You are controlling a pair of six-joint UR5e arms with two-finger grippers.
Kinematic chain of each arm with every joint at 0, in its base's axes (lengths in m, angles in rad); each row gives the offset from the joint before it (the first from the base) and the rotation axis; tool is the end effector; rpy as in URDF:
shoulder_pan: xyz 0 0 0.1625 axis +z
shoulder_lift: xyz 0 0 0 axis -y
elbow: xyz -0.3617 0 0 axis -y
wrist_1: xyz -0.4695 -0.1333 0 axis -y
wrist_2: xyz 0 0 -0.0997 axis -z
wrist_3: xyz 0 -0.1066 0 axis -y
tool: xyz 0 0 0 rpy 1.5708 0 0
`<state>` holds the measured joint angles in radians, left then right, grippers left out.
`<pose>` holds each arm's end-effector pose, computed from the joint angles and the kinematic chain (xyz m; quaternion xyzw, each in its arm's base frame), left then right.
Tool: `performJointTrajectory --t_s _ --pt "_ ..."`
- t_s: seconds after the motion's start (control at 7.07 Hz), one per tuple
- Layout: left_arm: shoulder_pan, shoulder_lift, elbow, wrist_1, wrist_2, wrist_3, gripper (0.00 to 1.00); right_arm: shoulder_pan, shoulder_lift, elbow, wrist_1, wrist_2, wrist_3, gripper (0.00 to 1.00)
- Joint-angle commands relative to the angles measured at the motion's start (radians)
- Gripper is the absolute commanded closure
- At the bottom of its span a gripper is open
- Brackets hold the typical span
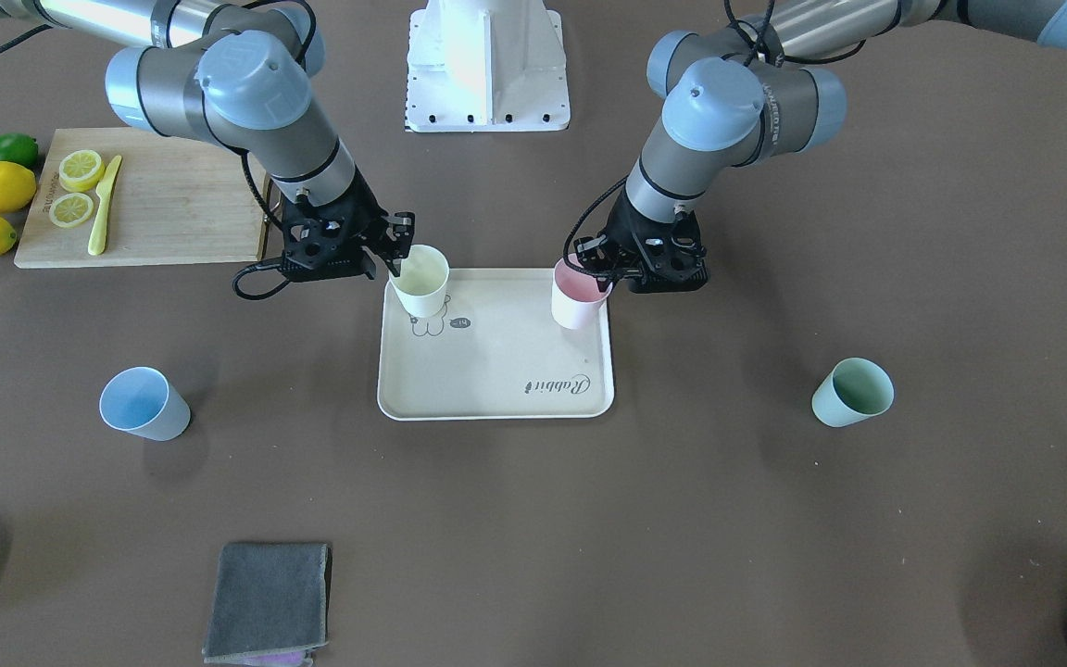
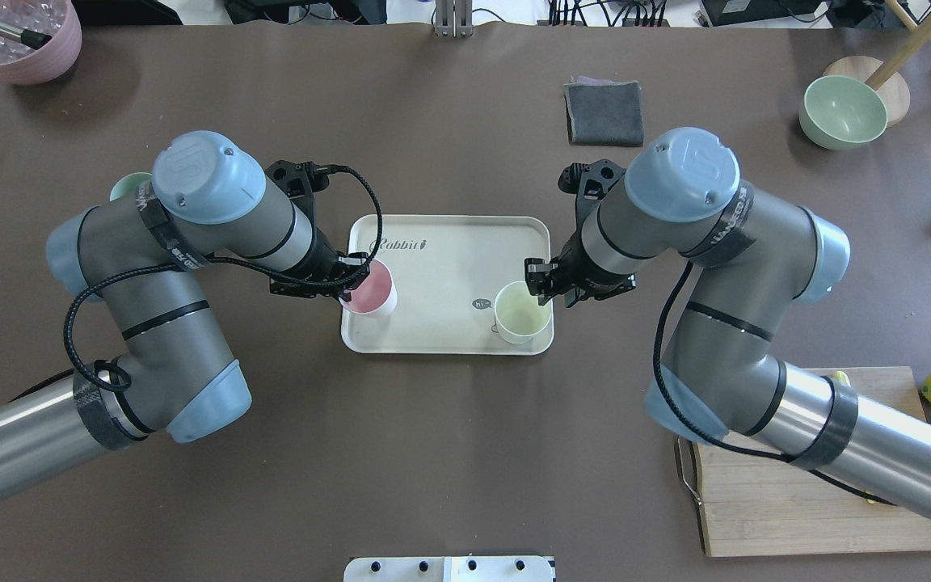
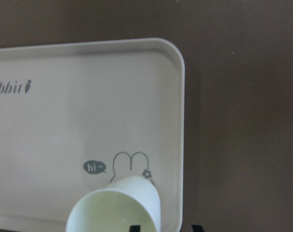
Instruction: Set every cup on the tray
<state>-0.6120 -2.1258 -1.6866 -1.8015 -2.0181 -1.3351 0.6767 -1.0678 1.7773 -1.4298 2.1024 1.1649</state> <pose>0.5193 -0.4710 0.1595 -0.0073 0.4693 -0.0693 0.8803 -0.4691 -0.4785 0.1592 0.0000 -0.4644 0.0113 0.8855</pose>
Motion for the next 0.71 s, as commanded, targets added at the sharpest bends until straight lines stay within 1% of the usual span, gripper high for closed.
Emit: performJointTrajectory --t_s 0.0,0.14,0.28,0.42,0.57 --pt "0.018 0.0 0.008 -0.001 0.012 -0.015 1.0 0.252 -0.096 0.022 -0.061 0.199 -0.302 0.0" --pt "0.018 0.001 0.008 0.001 0.012 -0.015 0.24 0.332 -0.148 -0.005 -0.07 0.206 -0.48 0.0" --pt "0.012 0.003 -0.002 0.004 0.012 -0.015 0.02 0.381 -0.153 -0.06 -0.077 0.206 -0.601 0.0" --pt "-0.026 0.01 -0.027 0.016 0.006 -0.004 0.02 0.388 -0.152 -0.105 -0.072 0.202 -0.617 0.0" --pt "-0.084 0.023 -0.047 0.075 -0.005 0.054 0.02 0.397 -0.149 -0.137 -0.069 0.205 -0.625 0.0"
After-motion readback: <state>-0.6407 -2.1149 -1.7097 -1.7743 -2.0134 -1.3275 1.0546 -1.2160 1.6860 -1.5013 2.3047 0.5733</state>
